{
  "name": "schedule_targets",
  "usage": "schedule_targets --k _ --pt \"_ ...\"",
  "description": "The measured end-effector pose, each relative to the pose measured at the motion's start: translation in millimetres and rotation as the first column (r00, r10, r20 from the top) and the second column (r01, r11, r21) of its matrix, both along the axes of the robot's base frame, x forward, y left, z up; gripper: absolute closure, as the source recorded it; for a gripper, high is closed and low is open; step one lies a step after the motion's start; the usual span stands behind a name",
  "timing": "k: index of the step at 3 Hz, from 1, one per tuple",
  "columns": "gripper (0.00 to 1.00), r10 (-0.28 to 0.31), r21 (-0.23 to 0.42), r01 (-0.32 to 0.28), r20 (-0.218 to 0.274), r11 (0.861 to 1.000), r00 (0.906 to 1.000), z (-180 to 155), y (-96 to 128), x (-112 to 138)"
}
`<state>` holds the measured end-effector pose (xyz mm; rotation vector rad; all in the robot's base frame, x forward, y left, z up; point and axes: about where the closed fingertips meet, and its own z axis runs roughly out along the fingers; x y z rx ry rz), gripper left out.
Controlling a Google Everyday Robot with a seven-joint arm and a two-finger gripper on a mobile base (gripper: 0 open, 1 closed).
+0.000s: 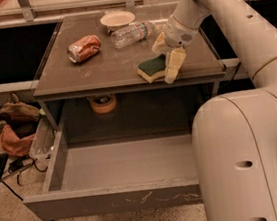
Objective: Place sponge into top drawer
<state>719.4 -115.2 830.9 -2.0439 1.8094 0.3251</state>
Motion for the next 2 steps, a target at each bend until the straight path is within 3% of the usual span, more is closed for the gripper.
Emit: schedule_targets --k 2 --pt "0.65 0.000 0.000 0.000 0.000 1.000 1.0000 0.0 0.0 0.0"
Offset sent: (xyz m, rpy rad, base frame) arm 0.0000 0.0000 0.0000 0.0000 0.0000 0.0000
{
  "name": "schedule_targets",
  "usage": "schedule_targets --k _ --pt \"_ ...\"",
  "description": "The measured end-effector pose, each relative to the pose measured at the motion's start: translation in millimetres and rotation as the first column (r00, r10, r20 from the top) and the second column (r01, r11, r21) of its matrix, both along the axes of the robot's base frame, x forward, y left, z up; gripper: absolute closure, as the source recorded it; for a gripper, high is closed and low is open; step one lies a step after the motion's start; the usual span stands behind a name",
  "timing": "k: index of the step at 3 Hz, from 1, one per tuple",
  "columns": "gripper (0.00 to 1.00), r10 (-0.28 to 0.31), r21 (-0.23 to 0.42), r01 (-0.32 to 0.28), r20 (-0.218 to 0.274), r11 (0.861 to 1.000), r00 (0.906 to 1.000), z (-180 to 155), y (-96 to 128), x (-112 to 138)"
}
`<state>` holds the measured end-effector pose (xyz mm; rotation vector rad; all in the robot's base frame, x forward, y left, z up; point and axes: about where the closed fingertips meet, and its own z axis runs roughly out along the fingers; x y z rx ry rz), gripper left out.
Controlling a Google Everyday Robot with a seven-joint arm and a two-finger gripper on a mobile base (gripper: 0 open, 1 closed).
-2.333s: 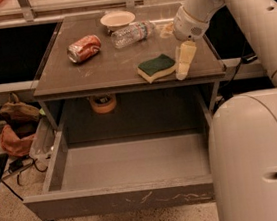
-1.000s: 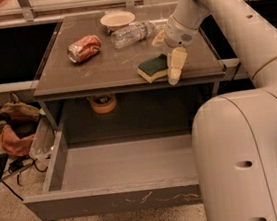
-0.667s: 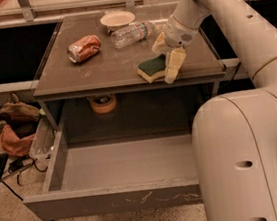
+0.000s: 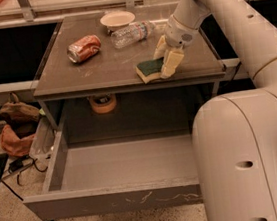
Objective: Place sponge into top drawer
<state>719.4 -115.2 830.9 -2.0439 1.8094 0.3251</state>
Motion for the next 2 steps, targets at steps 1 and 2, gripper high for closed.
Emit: schedule_targets --k 1,2 --pt "0.88 -0.017 0.013 0.017 0.018 1.000 0.9997 7 -1 -5" --pt "1.00 -0.071 0.072 0.066 0.064 0.995 0.9954 37 -5 -31"
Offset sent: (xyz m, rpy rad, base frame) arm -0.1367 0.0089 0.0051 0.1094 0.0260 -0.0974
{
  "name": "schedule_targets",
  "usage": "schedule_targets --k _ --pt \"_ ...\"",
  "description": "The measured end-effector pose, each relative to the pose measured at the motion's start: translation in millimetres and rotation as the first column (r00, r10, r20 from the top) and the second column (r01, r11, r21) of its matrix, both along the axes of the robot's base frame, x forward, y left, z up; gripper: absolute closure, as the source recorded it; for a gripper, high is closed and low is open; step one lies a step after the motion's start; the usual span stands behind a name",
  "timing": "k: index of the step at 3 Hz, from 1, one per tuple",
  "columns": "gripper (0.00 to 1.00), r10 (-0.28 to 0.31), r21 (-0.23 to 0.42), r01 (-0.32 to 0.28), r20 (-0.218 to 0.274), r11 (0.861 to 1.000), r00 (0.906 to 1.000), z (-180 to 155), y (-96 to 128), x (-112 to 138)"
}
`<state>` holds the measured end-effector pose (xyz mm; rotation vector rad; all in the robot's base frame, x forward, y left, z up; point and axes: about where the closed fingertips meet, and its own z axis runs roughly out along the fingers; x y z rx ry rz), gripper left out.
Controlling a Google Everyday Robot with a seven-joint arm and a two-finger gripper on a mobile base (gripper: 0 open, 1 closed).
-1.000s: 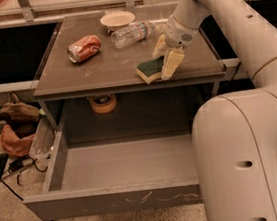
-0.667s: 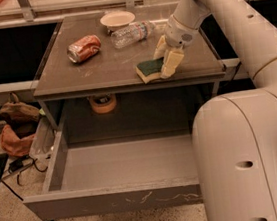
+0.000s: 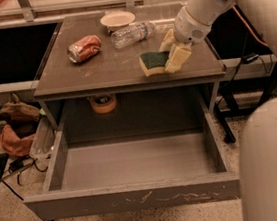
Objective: Place sponge into top drawer
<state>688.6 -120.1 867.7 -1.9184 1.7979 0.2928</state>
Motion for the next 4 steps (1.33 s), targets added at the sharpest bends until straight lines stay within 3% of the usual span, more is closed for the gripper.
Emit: schedule_targets --k 1,2,3,4 --pt "1.00 -0.013 0.068 0.011 0.025 0.998 0.9996 10 6 -37" --pt "1.00 -0.035 0.105 0.033 0.018 0.994 0.9992 -11 6 -46" --pt "1.00 -0.035 0.105 0.033 0.018 0.994 0.9992 -11 6 -46" --pt "1.00 -0.028 0.116 0.029 -0.007 0.993 0.9996 -21 12 -61"
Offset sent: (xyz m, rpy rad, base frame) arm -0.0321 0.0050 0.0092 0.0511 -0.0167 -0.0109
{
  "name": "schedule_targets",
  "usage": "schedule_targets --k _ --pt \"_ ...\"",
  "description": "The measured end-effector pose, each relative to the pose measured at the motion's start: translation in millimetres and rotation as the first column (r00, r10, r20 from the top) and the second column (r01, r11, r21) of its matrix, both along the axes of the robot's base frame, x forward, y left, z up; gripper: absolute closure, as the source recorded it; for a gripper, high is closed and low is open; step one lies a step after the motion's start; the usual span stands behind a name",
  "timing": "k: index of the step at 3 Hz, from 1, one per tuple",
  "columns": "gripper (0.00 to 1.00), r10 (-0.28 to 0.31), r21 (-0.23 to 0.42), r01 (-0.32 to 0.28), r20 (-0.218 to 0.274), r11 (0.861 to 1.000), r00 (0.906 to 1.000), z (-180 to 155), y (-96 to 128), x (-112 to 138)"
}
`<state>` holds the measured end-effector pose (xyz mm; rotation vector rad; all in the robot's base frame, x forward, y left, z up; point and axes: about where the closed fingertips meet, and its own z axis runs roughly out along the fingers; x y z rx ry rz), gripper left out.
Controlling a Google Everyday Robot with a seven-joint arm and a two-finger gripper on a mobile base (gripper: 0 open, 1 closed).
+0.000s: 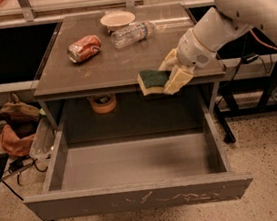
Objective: Place sponge into top drawer
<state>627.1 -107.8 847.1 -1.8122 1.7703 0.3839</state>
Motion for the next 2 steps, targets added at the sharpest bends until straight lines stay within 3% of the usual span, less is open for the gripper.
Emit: schedule_targets --k 1,2 --pt "1.00 0.000 0.032 0.001 -0.019 0.999 0.9998 -11 11 -38" --pt "1.00 0.051 0.030 -0.050 -0.060 0.998 0.9969 -53 24 -71"
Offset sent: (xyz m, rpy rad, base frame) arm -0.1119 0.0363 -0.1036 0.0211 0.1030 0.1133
